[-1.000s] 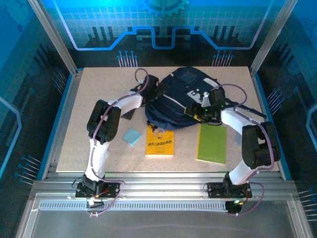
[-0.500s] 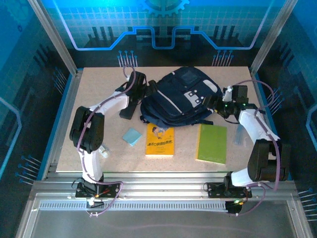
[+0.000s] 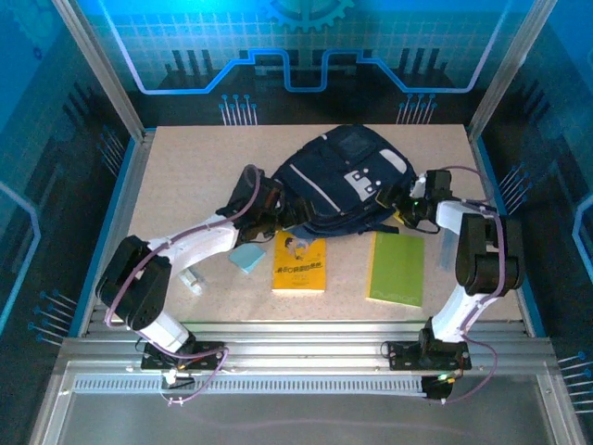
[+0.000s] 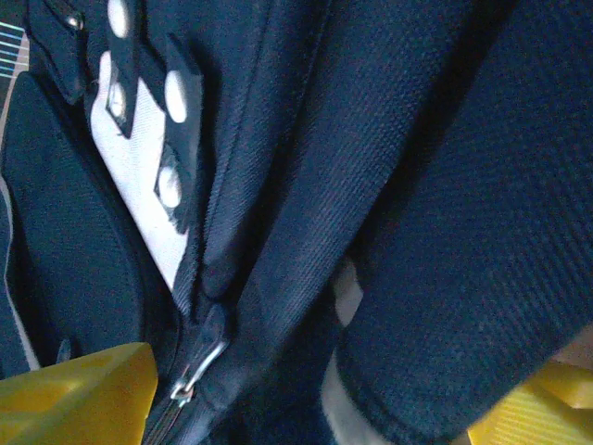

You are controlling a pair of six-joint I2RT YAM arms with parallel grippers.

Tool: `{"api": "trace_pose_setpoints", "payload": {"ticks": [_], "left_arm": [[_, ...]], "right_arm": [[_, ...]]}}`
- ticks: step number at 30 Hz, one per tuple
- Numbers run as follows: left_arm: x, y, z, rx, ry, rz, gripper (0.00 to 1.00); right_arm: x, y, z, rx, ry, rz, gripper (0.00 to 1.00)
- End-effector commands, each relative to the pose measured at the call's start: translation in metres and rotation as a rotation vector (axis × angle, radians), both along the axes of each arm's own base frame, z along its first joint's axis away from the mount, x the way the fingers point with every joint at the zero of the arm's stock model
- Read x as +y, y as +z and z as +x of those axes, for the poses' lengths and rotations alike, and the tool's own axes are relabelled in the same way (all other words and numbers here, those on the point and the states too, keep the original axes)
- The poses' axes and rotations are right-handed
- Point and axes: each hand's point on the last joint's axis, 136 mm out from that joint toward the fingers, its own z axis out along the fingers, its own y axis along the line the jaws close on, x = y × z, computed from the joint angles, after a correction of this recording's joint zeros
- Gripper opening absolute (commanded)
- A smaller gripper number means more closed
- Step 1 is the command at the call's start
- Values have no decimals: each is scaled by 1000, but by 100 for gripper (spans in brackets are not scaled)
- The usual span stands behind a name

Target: Pack books, pencil case, and school supplies into a backpack

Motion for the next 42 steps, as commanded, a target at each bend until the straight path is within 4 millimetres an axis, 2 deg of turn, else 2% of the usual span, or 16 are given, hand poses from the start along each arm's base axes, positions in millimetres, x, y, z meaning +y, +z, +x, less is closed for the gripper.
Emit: {"api": "trace_pose_setpoints", "payload": {"ticks": [1, 4, 9, 11, 14, 16, 19, 21, 24, 26, 28, 32, 35, 36, 39, 42], "left_arm": [[-19, -2, -3, 2, 3, -76, 99], [-38, -8, 3, -10, -50, -137, 99], [-44, -36, 29, -20, -43, -146, 99], [-36, -49, 52, -25, 5, -161, 99], [-25, -54, 89, -39, 63, -247, 99], [-21, -45, 111, -94, 59, -265, 99], [-24, -16, 135, -218, -6, -195, 99], [-29, 3, 146, -278, -59, -151, 99], [-29, 17, 154, -288, -108, -102, 99], [-28, 21, 150, -269, -146, -70, 99], [-26, 24, 135, -240, -190, -36, 99], [-14, 29, 93, -204, -265, 29, 99], [-10, 41, 56, -240, -317, 50, 99], [-10, 42, 51, -244, -324, 53, 98], [-19, 56, 10, -296, -403, 47, 88], [-33, 67, -16, -350, -467, 23, 83]], "right_arm": [[-1, 5, 17, -38, -41, 80, 59], [0, 19, 17, -57, -54, 98, 0], [21, 70, -2, -111, -14, 217, 0], [27, 96, -17, -129, 2, 215, 0], [33, 128, -34, -155, 23, 155, 0], [41, 143, -42, -165, 39, 154, 0], [52, 152, -50, -140, 29, 193, 0], [57, 154, -52, -133, 5, 183, 0], [62, 154, -48, -145, -59, 137, 0], [64, 155, -42, -149, -100, 146, 0], [63, 158, -36, -141, -155, 153, 0], [66, 173, -24, -158, -200, 148, 0], [69, 183, -17, -160, -212, 127, 0], [69, 184, -15, -155, -216, 124, 0], [70, 185, -5, -130, -243, 131, 0], [72, 183, 1, -118, -255, 147, 0]]}}
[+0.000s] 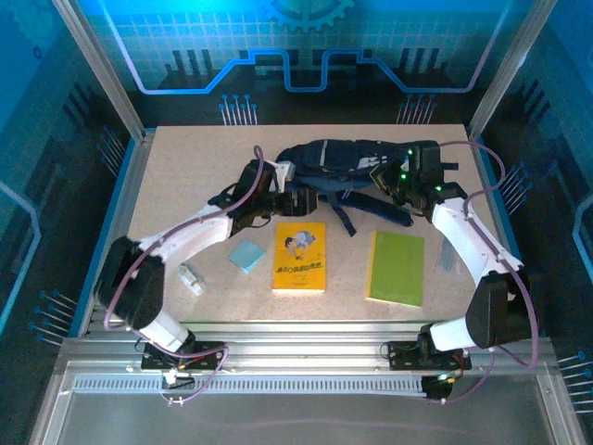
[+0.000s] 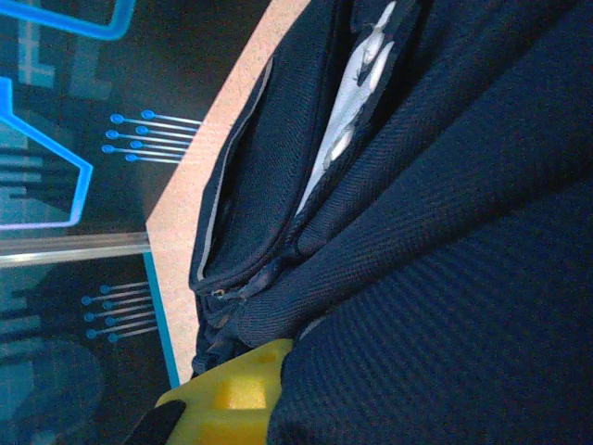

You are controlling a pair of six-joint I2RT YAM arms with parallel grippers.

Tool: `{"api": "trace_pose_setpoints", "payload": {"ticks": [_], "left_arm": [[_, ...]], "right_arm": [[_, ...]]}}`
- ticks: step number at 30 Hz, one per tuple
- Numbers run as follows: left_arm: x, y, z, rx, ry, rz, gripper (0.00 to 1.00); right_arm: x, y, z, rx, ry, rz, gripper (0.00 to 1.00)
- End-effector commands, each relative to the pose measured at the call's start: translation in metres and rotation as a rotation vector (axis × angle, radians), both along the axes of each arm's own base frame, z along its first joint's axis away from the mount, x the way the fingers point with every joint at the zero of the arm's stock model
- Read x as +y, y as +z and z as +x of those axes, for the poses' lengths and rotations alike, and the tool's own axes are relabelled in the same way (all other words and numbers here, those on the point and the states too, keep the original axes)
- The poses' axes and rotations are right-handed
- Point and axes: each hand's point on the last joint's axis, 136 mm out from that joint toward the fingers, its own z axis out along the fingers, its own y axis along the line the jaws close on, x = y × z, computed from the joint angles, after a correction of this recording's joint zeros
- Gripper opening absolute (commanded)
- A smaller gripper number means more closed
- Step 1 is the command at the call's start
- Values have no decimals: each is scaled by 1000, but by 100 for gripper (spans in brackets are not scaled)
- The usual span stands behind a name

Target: Pack books, pencil case, and school supplies into a backpack

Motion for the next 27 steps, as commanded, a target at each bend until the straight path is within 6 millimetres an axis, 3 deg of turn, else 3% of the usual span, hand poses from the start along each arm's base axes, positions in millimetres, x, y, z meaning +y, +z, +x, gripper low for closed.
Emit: {"api": "trace_pose_setpoints", "payload": {"ticks": [1, 5, 12, 18, 27], "left_arm": [[-19, 6, -33, -64, -125, -12, 81], [-35, 7, -36, -96, -162, -53, 71], [-82, 3, -8, -105, -255, -161, 63], [-108, -10, 16, -158, -291, -167, 70], [-119, -6, 54, -236, -261, -144, 78]], "right_arm": [[8, 19, 13, -33, -18, 48, 0], [10, 23, 14, -36, -21, 69, 0], [11, 35, 11, -53, -24, 90, 0], [13, 34, 11, -49, -17, 104, 0], [17, 37, 11, -59, -2, 125, 0]]}}
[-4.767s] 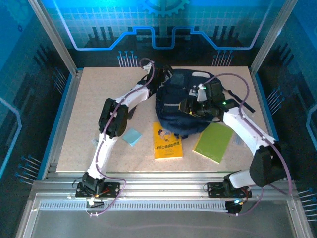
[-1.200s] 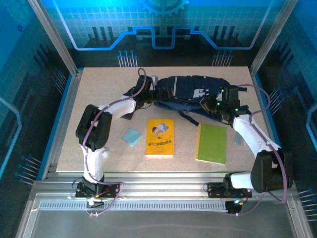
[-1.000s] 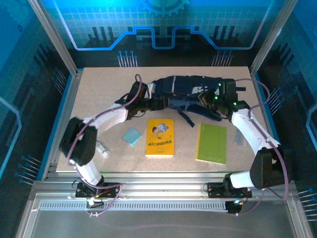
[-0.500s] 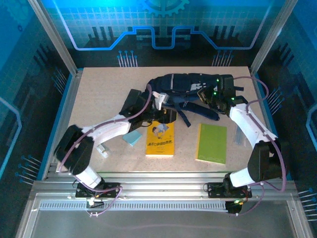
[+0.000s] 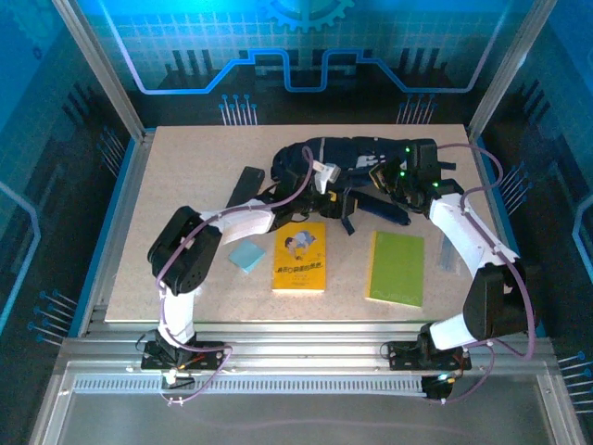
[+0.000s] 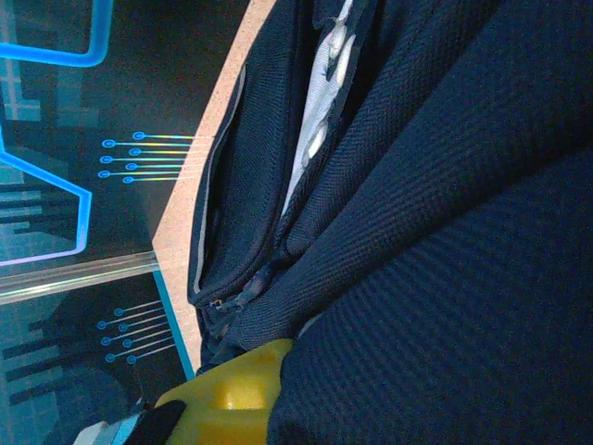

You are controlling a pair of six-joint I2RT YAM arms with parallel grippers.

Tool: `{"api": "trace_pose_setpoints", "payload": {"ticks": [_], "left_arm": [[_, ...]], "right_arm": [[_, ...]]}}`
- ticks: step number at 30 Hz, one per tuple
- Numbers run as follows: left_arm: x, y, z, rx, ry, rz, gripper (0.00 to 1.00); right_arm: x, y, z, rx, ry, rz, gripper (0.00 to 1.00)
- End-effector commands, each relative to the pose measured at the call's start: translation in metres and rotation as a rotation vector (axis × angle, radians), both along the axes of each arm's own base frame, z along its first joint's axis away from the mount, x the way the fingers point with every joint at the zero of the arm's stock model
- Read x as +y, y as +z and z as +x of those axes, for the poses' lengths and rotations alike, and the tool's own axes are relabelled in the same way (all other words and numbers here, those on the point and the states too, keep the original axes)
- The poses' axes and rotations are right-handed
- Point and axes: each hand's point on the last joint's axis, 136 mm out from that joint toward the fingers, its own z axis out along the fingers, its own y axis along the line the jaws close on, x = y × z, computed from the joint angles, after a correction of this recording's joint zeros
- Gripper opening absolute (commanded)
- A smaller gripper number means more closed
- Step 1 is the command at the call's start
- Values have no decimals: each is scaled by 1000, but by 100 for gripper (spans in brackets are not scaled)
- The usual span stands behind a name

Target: Pack books, pencil case, and school supplies into a backpack

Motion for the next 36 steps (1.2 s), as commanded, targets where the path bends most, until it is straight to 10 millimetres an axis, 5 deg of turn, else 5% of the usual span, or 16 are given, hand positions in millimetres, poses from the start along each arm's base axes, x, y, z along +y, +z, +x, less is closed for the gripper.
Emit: {"api": "trace_pose_setpoints", "payload": {"ticks": [1, 7, 21, 25, 31, 36], "left_arm": [[-7, 24, 22, -123, 2, -38, 78], [-1, 32, 43, -135, 41, -94, 75], [9, 54, 42, -160, 57, -188, 46], [14, 51, 44, -139, 67, -179, 43], [20, 50, 47, -132, 82, -168, 52], [23, 54, 48, -140, 88, -178, 27]], "right_arm": [[17, 45, 4, -121, 56, 65, 0], [20, 46, 3, -125, 73, 77, 0], [21, 40, 7, -118, 81, 78, 0], [20, 39, 7, -120, 83, 71, 0], [20, 40, 6, -123, 92, 65, 0], [20, 41, 6, -127, 95, 60, 0]]}}
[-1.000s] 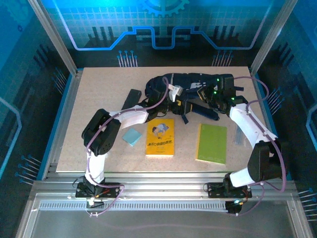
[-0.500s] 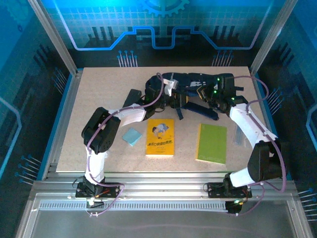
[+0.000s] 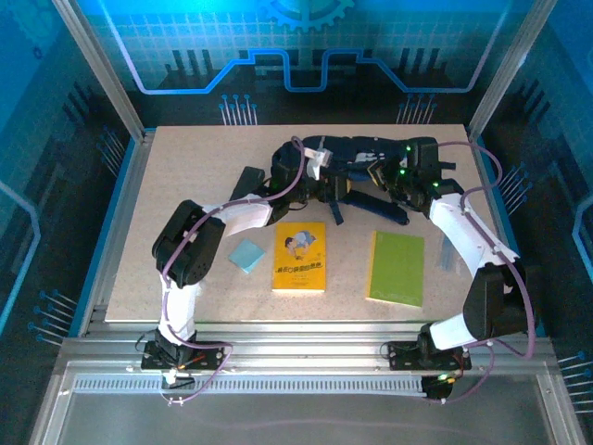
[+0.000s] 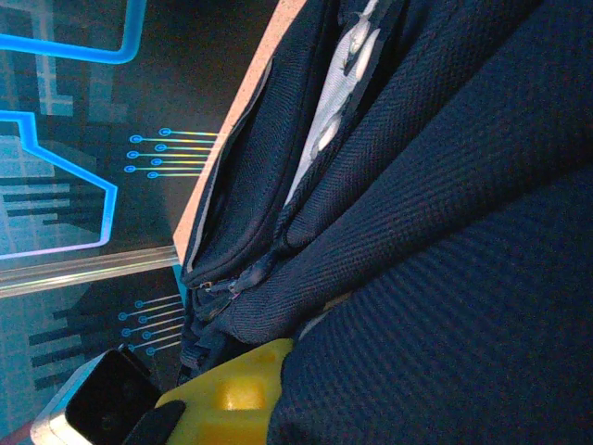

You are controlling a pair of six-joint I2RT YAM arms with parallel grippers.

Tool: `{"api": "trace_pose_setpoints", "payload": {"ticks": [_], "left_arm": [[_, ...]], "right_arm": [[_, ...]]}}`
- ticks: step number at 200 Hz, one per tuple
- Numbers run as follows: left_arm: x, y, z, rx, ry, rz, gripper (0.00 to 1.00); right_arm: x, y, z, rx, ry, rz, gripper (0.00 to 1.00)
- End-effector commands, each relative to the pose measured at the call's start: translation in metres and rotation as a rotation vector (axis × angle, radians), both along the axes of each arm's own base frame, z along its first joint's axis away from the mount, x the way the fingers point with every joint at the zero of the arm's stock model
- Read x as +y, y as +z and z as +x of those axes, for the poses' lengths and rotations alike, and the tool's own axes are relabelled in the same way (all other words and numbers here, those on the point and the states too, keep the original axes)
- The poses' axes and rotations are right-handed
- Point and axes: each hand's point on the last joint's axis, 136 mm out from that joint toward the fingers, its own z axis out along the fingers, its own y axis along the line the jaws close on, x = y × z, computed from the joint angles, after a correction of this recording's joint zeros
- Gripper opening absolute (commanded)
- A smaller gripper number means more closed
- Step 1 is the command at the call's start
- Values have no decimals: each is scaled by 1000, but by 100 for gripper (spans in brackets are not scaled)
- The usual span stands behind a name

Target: Pack books, pencil case, and school supplies into a backpack

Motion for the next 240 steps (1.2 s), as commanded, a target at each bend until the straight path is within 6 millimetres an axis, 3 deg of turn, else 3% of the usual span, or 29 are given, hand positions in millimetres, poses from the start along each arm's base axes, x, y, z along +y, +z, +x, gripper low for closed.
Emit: {"api": "trace_pose_setpoints", "payload": {"ticks": [1, 25, 39, 58, 73, 101, 150, 181, 229, 240], "left_arm": [[9, 33, 6, -85, 18, -42, 27], [10, 34, 5, -87, 22, -41, 28], [12, 33, 5, -82, 26, -38, 46], [15, 31, 5, -74, 34, -39, 52], [17, 31, 7, -72, 43, -40, 48], [18, 36, 9, -82, 50, -52, 27], [16, 34, 11, -72, 40, -48, 5], [19, 31, 9, -66, 47, -31, 0], [37, 18, 9, -38, 132, 54, 0], [39, 16, 8, -32, 131, 66, 17]], "right_arm": [[15, 32, 1, -91, 78, 33, 0], [14, 30, 1, -88, 79, 23, 0], [14, 29, 1, -85, 80, 23, 0], [14, 29, 1, -87, 83, 19, 0], [15, 29, 1, -88, 88, 18, 0], [15, 29, 2, -90, 92, 18, 0], [15, 29, 3, -89, 95, 20, 0], [13, 28, 4, -85, 97, 15, 0], [2, 25, 3, -79, 82, -16, 0], [-1, 25, 2, -79, 78, -37, 0]]}}
